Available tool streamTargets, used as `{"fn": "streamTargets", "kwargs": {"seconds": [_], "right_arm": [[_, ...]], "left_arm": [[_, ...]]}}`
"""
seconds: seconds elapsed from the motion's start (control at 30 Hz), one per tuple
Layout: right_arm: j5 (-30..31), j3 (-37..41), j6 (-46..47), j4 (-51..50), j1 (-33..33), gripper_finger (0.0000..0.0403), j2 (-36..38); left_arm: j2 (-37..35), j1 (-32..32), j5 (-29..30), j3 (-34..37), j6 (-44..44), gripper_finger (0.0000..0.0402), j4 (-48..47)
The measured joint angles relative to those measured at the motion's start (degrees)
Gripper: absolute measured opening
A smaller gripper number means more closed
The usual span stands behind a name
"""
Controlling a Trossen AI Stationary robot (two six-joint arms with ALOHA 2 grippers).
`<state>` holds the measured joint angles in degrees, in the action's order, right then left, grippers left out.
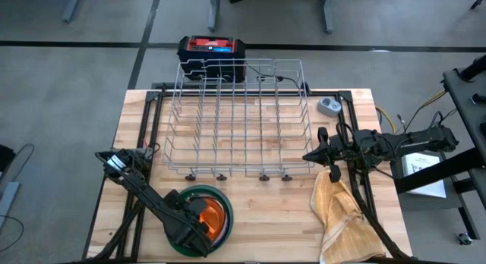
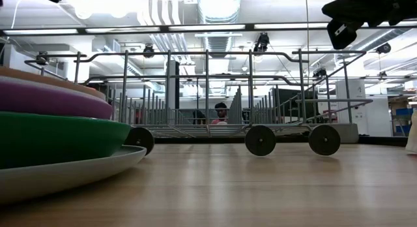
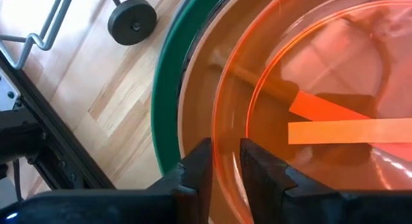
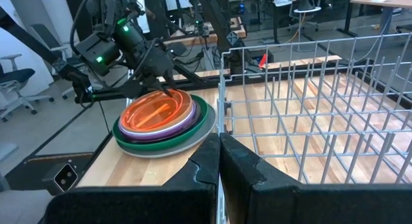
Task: Sort dishes
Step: Put the transparent orange plate into the dish rack
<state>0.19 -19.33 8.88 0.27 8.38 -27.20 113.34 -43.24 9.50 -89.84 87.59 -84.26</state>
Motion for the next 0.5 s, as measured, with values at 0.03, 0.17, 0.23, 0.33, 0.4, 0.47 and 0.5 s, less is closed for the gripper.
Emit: {"fn": "streamTargets", "kwargs": {"seconds": [0.03,0.17,0.23,0.33,0.4,0.47,0.5], "right_arm": [[0.0,0.0,0.0,0.0,0.0,0.0002,0.0],[0.0,0.1,0.0,0.0,0.0,0.0002,0.0],[0.0,0.1,0.0,0.0,0.0,0.0002,0.0],[0.0,0.1,0.0,0.0,0.0,0.0002,0.0],[0.0,0.1,0.0,0.0,0.0,0.0002,0.0],[0.0,0.1,0.1,0.0,0.0,0.0002,0.0],[0.0,0.1,0.1,0.0,0.0,0.0002,0.0]], "left_arm": [[0.0,0.0,0.0,0.0,0.0,0.0050,0.0],[0.0,0.0,0.0,0.0,0.1,0.0007,0.1],[0.0,0.0,0.0,0.0,0.1,0.0006,-0.1],[0.0,0.0,0.0,0.0,0.3,0.0004,-1.2],[0.0,0.0,0.0,-0.2,0.5,0.0001,-2.2],[0.0,0.0,-0.1,-0.8,0.5,0.0001,-3.2],[0.0,0.0,0.0,-1.3,0.5,0.0001,-3.5]]}}
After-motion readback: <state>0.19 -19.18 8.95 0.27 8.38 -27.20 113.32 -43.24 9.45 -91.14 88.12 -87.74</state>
